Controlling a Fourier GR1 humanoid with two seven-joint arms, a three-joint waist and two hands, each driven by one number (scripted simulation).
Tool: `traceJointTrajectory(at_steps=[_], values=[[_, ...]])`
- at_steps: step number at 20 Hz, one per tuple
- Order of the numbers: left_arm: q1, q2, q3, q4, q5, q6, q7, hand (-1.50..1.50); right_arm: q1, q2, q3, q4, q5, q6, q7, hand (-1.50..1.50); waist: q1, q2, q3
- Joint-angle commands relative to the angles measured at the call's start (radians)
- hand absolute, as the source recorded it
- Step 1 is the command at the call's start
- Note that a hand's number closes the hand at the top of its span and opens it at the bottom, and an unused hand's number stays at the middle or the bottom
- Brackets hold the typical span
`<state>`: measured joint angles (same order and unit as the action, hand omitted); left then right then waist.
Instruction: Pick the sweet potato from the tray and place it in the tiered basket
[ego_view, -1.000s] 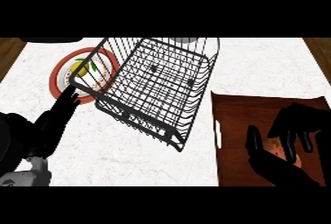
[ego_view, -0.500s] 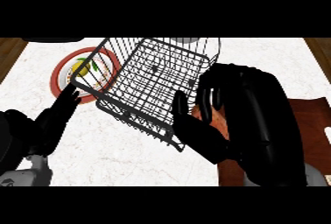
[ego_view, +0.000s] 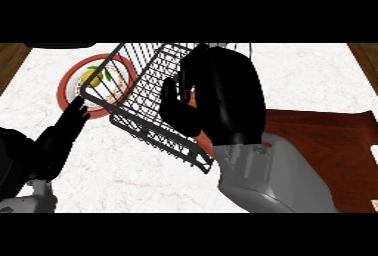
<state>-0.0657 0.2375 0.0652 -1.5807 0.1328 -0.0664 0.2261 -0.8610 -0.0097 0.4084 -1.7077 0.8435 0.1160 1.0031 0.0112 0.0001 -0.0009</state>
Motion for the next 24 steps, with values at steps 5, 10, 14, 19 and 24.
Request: traceJointTrajectory(at_steps=[5, 10, 14, 19, 24], values=[[-0.012, -0.034, -0.022, -0.016, -0.024, 0.007, 0.027, 0.00, -0.086, 0.009, 0.025, 0.237, -0.028, -0.128, 0.009, 1.50, 0.002, 0.001, 0.000], [-0.047, -0.037, -0.011, 0.006, -0.048, 0.027, 0.033, 0.00, 0.007, 0.006, -0.009, 0.351, 0.049, -0.229, -0.195, 1.50, -0.003, 0.002, 0.001], [-0.016, -0.027, 0.003, 0.037, -0.037, -0.016, -0.013, 0.00, -0.084, 0.010, 0.058, 0.467, 0.057, -0.367, -0.121, 1.50, 0.005, 0.002, 0.000], [-0.064, -0.013, 0.027, 0.085, -0.032, -0.029, -0.033, 0.00, -0.104, 0.009, 0.062, 0.525, 0.052, -0.610, -0.146, 1.50, 0.012, 0.007, 0.000], [0.002, -0.012, 0.035, 0.035, -0.028, -0.041, -0.036, 0.00, -0.148, 0.009, 0.051, 0.596, 0.014, -0.565, -0.195, -1.50, 0.006, 0.002, 0.000]])
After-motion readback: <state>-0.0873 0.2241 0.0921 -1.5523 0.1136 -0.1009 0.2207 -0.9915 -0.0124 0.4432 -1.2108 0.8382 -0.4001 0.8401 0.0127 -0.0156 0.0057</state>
